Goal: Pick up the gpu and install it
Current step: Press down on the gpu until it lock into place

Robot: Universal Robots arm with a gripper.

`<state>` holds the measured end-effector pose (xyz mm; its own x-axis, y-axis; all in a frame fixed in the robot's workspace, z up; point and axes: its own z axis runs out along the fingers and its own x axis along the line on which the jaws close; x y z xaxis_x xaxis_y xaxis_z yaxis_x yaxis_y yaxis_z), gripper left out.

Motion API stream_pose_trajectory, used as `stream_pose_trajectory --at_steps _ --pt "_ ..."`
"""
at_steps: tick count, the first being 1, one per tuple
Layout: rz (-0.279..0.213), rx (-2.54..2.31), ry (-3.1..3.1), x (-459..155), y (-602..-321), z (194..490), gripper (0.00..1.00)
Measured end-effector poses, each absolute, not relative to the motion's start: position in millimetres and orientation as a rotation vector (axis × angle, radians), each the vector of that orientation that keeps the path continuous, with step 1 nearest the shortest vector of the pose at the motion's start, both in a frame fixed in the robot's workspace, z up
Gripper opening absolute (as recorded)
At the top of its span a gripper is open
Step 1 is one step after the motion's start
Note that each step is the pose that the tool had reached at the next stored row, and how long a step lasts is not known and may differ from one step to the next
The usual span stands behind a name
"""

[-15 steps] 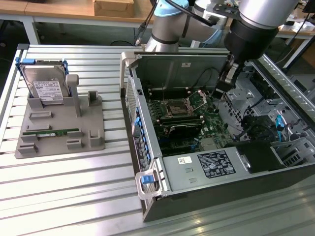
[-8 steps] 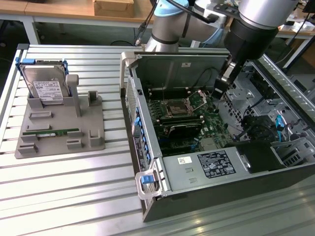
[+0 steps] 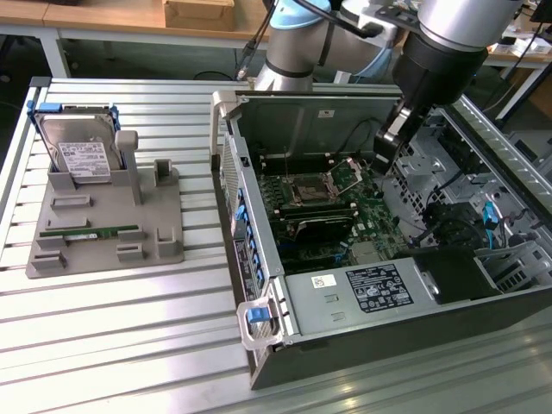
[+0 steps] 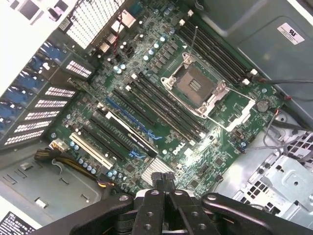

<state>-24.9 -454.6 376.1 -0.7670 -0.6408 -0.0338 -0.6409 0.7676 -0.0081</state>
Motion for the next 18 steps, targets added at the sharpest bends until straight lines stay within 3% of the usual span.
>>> stream_pose_trajectory --at_steps 18 --pt "-0.007 -0.322 3.090 -24.8 -454.6 374.7 0.11"
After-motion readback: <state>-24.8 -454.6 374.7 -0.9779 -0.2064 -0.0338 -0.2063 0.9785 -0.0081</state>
